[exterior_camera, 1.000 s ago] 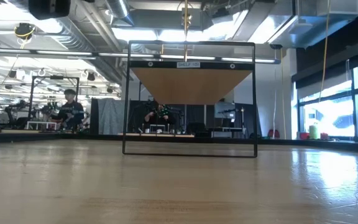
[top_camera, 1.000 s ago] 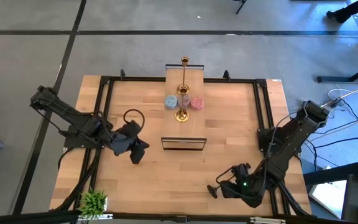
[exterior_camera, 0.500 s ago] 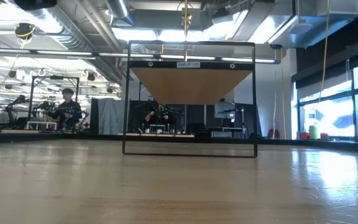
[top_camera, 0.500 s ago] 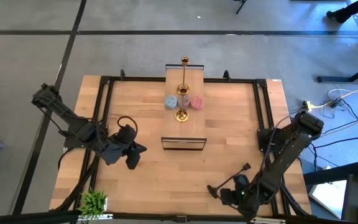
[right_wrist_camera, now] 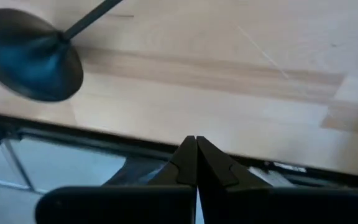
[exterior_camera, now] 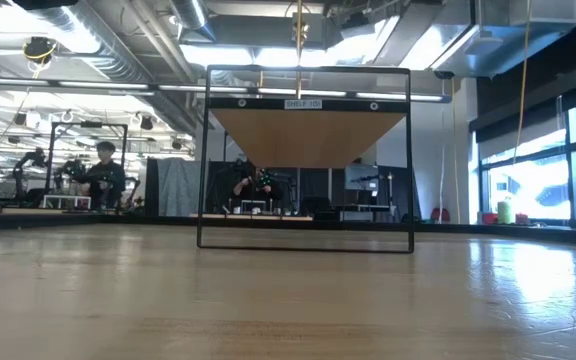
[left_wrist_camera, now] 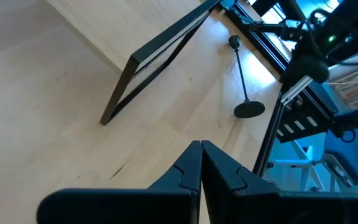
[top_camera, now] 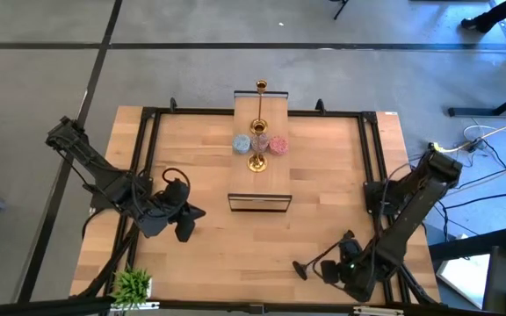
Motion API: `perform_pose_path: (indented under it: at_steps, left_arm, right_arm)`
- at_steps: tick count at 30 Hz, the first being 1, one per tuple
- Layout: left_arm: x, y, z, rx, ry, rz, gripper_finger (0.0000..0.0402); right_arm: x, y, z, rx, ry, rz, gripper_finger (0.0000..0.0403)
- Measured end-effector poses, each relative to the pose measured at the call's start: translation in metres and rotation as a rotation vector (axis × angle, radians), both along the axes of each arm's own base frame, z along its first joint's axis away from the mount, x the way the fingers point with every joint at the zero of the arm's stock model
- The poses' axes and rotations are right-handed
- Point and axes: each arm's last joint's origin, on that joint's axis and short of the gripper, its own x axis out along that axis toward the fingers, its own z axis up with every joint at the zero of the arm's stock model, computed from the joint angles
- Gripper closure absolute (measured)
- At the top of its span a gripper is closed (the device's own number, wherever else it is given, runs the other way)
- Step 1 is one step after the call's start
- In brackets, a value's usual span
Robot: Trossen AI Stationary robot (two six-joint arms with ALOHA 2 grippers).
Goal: Pick & Place candle stick holders
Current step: Put the black candle holder on the shelf
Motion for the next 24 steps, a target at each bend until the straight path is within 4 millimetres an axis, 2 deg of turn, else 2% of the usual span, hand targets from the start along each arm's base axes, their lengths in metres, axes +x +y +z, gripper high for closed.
perform_pose_path:
  at_steps: [6, 10, 13, 20, 24]
  left_arm:
    - [0.000, 0.000, 0.000, -0.007, -0.001, 0.004, 0.0400]
    - [-0.001, -0.002, 0.000, -0.012, -0.005, 0.003, 0.0400]
    - [-0.003, -0.005, 0.000, -0.012, -0.014, 0.006, 0.0400]
    - [-0.009, -0.010, 0.000, -0.020, -0.032, 0.025, 0.0400]
    - [-0.010, -0.011, 0.000, -0.023, -0.042, 0.039, 0.0400]
  right_arm:
    - [-0.016, -0.021, 0.018, 0.005, -0.075, -0.009, 0.0403]
    - [-0.026, -0.040, 0.021, 0.014, -0.120, -0.015, 0.0403]
    - [-0.034, -0.053, 0.016, 0.030, -0.154, -0.024, 0.0403]
    - [-0.050, -0.084, -0.007, 0.063, -0.212, -0.048, 0.0403]
    - [-0.051, -0.098, -0.009, 0.061, -0.289, -0.093, 0.0403]
